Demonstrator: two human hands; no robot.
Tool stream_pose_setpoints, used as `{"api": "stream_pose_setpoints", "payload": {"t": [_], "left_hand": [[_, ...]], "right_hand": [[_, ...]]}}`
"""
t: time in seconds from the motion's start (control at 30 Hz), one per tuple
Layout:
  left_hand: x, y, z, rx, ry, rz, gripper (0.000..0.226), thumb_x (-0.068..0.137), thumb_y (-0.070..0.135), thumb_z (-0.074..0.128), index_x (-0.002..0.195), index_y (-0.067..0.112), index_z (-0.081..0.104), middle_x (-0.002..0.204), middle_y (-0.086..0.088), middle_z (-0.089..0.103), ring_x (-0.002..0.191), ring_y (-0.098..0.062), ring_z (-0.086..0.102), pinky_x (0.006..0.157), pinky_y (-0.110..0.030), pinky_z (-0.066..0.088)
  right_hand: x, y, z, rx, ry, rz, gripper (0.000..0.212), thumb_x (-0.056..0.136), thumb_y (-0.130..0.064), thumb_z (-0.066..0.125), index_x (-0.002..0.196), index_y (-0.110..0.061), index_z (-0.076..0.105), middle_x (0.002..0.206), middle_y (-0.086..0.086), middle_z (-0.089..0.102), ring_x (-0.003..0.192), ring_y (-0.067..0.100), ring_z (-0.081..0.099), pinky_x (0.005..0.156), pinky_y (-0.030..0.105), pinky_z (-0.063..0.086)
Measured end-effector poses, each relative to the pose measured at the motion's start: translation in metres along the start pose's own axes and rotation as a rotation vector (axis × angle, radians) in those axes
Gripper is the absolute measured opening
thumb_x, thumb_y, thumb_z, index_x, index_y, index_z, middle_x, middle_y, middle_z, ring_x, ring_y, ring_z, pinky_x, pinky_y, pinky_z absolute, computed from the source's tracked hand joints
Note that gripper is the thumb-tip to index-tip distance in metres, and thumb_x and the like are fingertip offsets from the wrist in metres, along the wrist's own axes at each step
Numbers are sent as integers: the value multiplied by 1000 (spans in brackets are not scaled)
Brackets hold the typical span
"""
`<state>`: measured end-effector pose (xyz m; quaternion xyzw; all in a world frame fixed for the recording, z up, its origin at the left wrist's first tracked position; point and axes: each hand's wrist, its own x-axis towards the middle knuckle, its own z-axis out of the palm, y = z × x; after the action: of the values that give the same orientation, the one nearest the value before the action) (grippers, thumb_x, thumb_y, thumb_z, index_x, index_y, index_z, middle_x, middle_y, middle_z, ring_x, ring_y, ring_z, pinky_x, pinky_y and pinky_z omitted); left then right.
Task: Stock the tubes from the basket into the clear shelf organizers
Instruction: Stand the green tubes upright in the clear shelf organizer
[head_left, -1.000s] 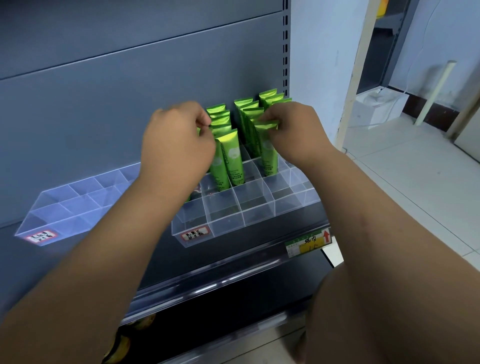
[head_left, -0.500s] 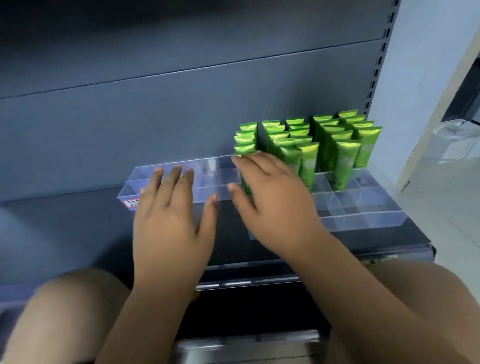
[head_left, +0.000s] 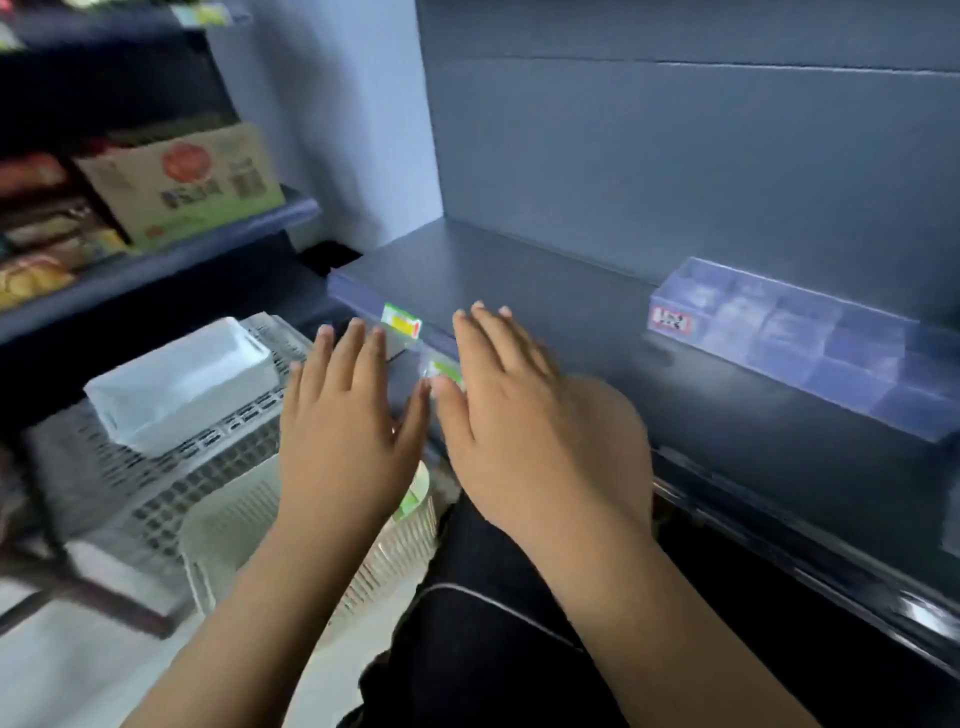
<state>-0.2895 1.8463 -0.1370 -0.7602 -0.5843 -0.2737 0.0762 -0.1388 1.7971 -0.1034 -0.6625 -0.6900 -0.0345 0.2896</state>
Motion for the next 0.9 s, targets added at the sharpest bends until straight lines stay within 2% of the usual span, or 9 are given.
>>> {"api": "stream_pose_setpoints", "payload": {"t": [0.13,0.23,0.33,0.43,0.53,0.63,0.77,0.9], "left_hand": [[-31,-80,5,99,-71,-188,74,99,60,26,150,9,42,160,-11,38,152,-32,26,122,-52,24],[-53,-127,21,145,-148,-317,69,102,60,32,149,10,42,160,-13,39,152,-33,27,123,-52,23],[-74,-163,45,162,-231,-455,66,101,56,40,149,10,43,158,-12,41,151,-33,28,124,-51,23],[-88,-188,77,143,-306,-523,65,100,55,40,147,9,46,155,-11,45,149,-34,32,122,-52,27],[-98,-209,113,106,-430,-574,62,100,54,40,147,14,46,158,-7,43,149,-31,31,121,-53,28],[-102,-226,148,54,-495,-628,56,99,51,45,142,16,50,153,-5,48,146,-30,35,120,-49,30],[-97,-248,195,-74,-579,-706,55,93,49,45,138,19,55,144,-4,56,137,-28,47,114,-50,38],[-83,-268,247,-121,-702,-736,47,95,31,51,140,22,55,146,-4,56,134,-29,50,112,-49,40]], "right_hand": [[30,-64,78,21,-115,-150,57,102,-40,40,151,-11,40,158,10,38,149,28,29,119,47,28],[34,-84,137,46,-277,-198,54,102,-38,41,149,-11,41,155,10,42,148,30,30,120,46,27],[30,-82,187,27,-495,-188,40,102,-36,42,135,-14,50,139,9,53,130,30,47,106,42,38],[33,-74,229,17,-668,-151,35,103,-36,40,127,-15,56,127,9,59,115,29,54,93,40,44],[37,-66,266,80,-749,9,30,103,-34,40,116,-15,59,106,5,59,102,29,58,75,38,42],[37,-53,304,154,-822,232,22,101,-25,42,109,-12,58,94,3,52,89,29,57,70,36,41],[32,-39,348,294,-807,505,24,92,-12,42,106,-13,62,104,9,66,92,33,67,80,40,56],[35,-32,386,301,-888,611,35,94,-10,48,128,-12,60,126,11,63,114,33,60,83,32,43]]}}
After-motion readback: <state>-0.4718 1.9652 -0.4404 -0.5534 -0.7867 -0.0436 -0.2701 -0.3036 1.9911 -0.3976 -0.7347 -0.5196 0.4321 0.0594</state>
